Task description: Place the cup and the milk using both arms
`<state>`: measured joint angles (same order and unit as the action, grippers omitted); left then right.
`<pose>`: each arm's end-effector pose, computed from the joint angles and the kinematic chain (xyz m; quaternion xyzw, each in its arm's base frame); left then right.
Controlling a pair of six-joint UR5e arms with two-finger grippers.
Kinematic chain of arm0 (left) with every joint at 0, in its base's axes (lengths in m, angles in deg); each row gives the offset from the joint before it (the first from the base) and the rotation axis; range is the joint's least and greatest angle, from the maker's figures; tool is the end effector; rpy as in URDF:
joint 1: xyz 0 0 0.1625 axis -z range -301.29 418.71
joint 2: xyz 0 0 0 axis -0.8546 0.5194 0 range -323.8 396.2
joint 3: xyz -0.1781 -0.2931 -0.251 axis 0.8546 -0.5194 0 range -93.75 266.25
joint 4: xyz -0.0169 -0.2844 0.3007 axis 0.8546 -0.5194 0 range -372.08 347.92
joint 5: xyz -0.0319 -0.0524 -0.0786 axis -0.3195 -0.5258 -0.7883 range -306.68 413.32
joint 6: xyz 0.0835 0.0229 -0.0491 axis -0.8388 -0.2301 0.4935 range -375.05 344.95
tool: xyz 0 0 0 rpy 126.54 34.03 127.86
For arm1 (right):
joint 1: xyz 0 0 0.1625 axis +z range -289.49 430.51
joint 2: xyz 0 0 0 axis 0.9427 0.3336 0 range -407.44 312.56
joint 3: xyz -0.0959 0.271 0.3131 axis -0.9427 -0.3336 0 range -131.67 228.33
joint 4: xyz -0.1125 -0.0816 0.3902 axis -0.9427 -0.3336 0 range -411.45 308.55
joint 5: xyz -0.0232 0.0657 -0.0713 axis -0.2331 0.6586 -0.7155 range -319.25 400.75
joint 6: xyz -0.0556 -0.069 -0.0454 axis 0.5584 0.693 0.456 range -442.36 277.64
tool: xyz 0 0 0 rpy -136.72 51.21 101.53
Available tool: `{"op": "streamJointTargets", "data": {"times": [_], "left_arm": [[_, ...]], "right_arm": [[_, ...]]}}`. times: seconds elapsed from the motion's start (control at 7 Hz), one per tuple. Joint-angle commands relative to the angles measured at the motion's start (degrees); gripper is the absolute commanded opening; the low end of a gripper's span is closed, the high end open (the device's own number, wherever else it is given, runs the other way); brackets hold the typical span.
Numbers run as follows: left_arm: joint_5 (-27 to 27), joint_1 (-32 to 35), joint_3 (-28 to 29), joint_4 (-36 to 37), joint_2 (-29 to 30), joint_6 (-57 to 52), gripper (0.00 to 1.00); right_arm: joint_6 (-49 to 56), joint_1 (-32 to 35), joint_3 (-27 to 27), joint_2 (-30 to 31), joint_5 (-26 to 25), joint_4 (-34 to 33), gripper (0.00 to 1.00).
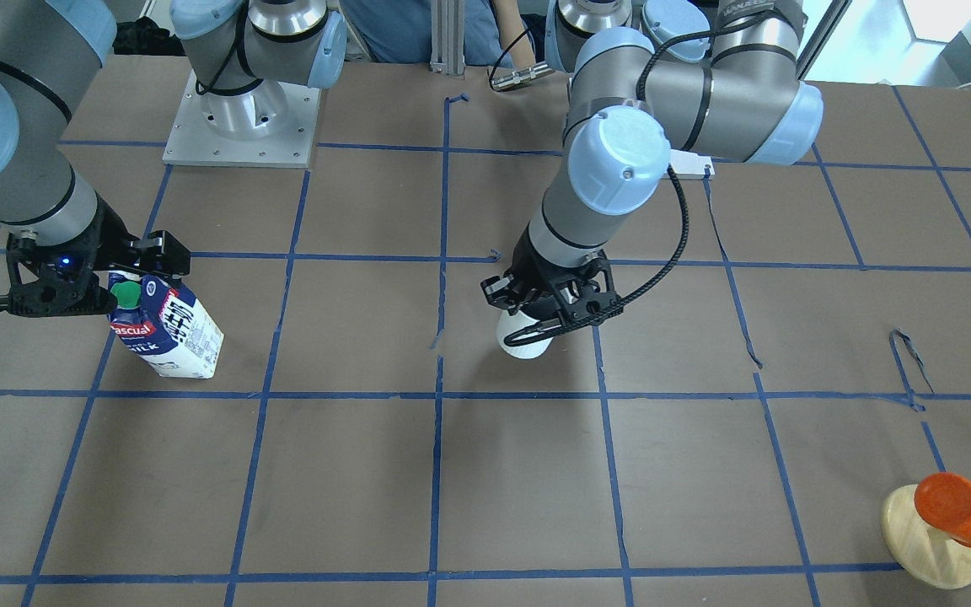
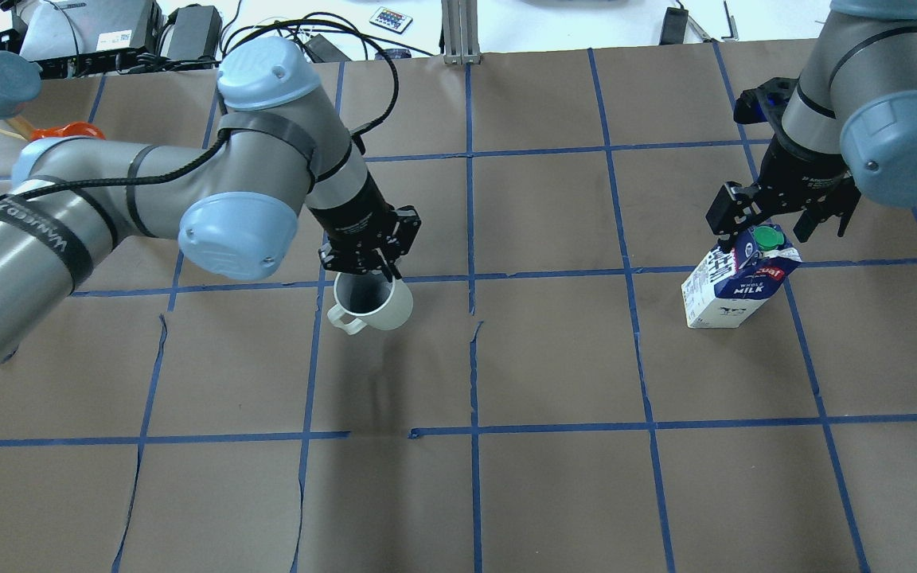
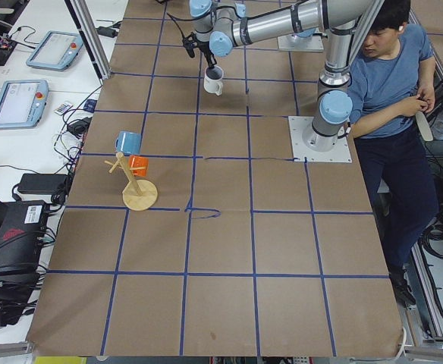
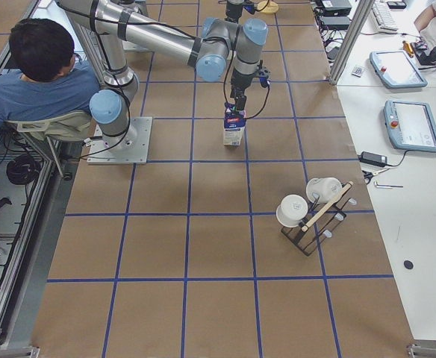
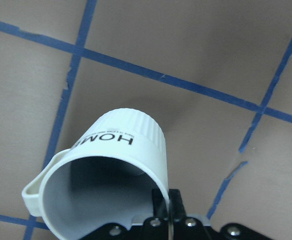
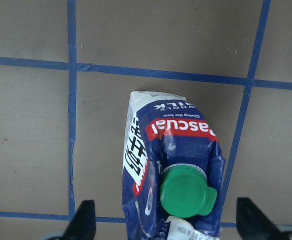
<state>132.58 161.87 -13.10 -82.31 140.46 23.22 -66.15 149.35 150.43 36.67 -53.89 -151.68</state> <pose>-0.2746 -0.5078 0.3130 0.2193 -0.9706 -0.0707 0.0698 0.0256 -0.5167 0.3524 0.0467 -0.9958 -0.0753 0.0232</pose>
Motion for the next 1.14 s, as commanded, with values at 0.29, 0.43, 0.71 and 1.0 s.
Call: {"op": "streamJointTargets", "data": {"times": [0.29,0.43,0.71,1.0], "left_arm": [[0.5,9.8,3.4,3.2,6.9,12.5,0.00],[0.5,10.0,3.5,3.3,7.5,12.7,0.00],[0.3,10.5,3.6,3.6,8.8,14.6,0.00],[1.5,10.7,4.0,4.9,8.6,15.0,0.99]], "right_arm": [[0.0,-0.4,0.7,-0.7,0.1,-0.8,0.73],[0.0,-0.4,0.7,-0.8,0.2,-0.8,0.56],[0.1,-0.4,0.6,-0.9,0.2,-1.6,0.33],[0.0,-0.4,-0.3,-0.8,0.1,-2.1,0.26]]}}
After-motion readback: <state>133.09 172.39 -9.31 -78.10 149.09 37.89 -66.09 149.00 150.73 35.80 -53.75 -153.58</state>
